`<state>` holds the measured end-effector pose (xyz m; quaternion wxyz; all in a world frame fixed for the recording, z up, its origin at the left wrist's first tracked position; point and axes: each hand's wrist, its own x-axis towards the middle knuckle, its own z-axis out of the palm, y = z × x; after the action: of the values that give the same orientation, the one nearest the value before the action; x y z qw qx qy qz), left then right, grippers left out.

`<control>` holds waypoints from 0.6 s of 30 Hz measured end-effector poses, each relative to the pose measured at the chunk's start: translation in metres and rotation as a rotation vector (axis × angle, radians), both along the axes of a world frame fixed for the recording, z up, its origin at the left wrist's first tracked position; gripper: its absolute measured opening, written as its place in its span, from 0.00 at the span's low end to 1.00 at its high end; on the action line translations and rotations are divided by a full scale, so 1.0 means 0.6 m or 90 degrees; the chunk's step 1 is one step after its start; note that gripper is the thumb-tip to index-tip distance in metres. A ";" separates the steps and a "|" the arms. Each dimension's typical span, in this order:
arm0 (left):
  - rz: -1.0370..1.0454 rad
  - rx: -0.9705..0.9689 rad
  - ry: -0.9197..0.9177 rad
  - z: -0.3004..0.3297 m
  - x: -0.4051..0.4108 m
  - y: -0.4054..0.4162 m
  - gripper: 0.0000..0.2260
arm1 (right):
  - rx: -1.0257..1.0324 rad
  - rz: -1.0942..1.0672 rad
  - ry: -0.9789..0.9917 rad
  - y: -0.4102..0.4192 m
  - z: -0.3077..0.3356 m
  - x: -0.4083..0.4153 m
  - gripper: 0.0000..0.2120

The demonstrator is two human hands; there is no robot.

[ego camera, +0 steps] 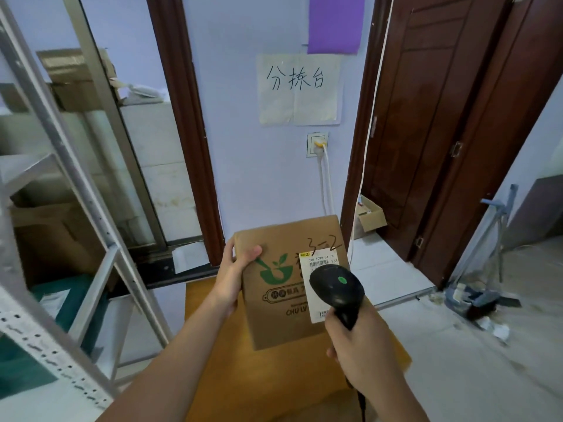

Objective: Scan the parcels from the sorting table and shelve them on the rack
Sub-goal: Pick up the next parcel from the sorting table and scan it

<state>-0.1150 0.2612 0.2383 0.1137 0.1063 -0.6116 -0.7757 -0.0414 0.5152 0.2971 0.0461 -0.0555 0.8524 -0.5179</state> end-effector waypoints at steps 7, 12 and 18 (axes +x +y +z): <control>0.023 -0.009 0.038 -0.002 0.062 0.017 0.39 | 0.008 0.021 0.014 0.016 0.004 0.060 0.06; 0.047 -0.014 0.042 -0.002 0.080 0.031 0.41 | 0.006 0.016 0.010 0.031 0.002 0.077 0.08; 0.078 -0.031 0.057 0.001 0.089 0.030 0.42 | -0.010 0.021 -0.001 0.058 0.009 0.093 0.08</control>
<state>-0.0614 0.2793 0.2392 0.1906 0.1060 -0.6172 -0.7560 0.0147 0.5499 0.3026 0.0550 -0.0694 0.8473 -0.5236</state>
